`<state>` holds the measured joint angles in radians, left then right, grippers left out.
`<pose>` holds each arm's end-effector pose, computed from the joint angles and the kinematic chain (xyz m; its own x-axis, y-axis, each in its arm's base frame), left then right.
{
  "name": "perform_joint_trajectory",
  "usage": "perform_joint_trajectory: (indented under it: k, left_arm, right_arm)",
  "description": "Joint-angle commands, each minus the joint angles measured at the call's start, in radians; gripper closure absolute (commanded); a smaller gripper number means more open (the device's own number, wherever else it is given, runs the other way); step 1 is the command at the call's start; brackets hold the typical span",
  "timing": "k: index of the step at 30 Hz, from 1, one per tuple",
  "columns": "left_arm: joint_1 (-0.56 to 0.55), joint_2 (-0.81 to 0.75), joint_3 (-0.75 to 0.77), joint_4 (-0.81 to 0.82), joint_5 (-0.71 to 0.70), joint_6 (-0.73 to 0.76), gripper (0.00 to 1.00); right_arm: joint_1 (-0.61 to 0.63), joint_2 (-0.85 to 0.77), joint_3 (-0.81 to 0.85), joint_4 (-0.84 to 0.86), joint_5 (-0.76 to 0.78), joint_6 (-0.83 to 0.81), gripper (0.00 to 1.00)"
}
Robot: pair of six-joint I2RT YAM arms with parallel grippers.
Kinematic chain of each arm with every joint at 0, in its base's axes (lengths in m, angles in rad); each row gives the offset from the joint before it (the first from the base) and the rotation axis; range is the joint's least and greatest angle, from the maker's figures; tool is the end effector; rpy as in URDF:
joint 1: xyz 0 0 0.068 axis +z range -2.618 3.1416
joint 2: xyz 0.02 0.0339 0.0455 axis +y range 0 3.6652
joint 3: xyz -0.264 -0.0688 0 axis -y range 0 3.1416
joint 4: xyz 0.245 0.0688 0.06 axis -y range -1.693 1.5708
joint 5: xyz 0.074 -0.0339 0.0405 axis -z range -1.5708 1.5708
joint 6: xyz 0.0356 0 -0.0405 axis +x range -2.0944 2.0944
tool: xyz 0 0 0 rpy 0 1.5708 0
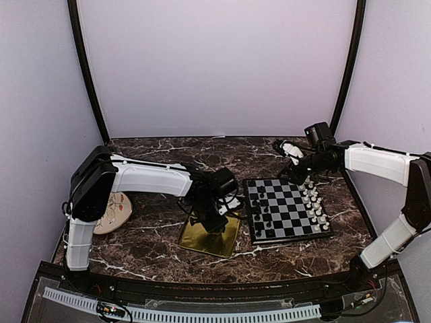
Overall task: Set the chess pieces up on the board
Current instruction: Pick up the knight from the storage box, then pass from the left arm to the right
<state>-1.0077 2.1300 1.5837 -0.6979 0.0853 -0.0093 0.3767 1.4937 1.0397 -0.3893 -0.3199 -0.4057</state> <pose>0.2300 -0.3700 0.1576 -0.5135 0.7961 -0.3201 0.8524 0.5162 -0.0837 0.2914 0.1273 0.2427 -0.4235 -0.5704 -0.7037 -0.7736 0.6319 -0.0467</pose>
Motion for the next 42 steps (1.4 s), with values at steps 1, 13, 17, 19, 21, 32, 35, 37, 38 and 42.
perform_joint_trajectory:
  k: [1,13,17,19,21,32,35,37,38,42]
  left_arm:
    - [0.001,0.016,0.018,-0.04,0.008,0.009,0.79]
    - [0.001,-0.224,-0.091,0.13,-0.028,0.0,0.81]
    - [0.001,-0.378,-0.232,0.332,-0.03,-0.011,0.8]
    - [-0.002,-0.432,-0.272,0.383,-0.033,-0.018,0.8]
    - [-0.006,-0.464,-0.296,0.423,-0.048,-0.021,0.8]
    - [-0.017,-0.501,-0.348,0.501,-0.098,-0.023,0.8]
    - [-0.017,-0.5,-0.346,0.506,-0.107,-0.027,0.8]
    - [-0.017,-0.495,-0.343,0.507,-0.112,-0.027,0.8]
    - [-0.017,-0.491,-0.338,0.504,-0.113,-0.027,0.8]
    - [-0.017,-0.468,-0.317,0.496,-0.112,-0.03,0.8]
  right_arm:
    - [-0.007,-0.006,0.002,0.016,-0.02,0.009,0.74]
    - [-0.008,0.044,0.214,-0.101,-0.144,0.076,0.74]
    - [-0.002,0.153,0.341,-0.198,-0.305,0.132,0.73]
    - [0.01,0.212,0.42,-0.26,-0.387,0.153,0.71]
    - [0.035,0.259,0.464,-0.301,-0.445,0.17,0.71]
    - [0.13,0.41,0.517,-0.309,-0.785,0.319,0.6]
    - [0.153,0.422,0.506,-0.281,-0.803,0.351,0.59]
    - [0.171,0.432,0.501,-0.275,-0.808,0.358,0.59]
    - [0.178,0.436,0.498,-0.272,-0.817,0.363,0.59]
    - [0.195,0.45,0.493,-0.249,-0.85,0.385,0.61]
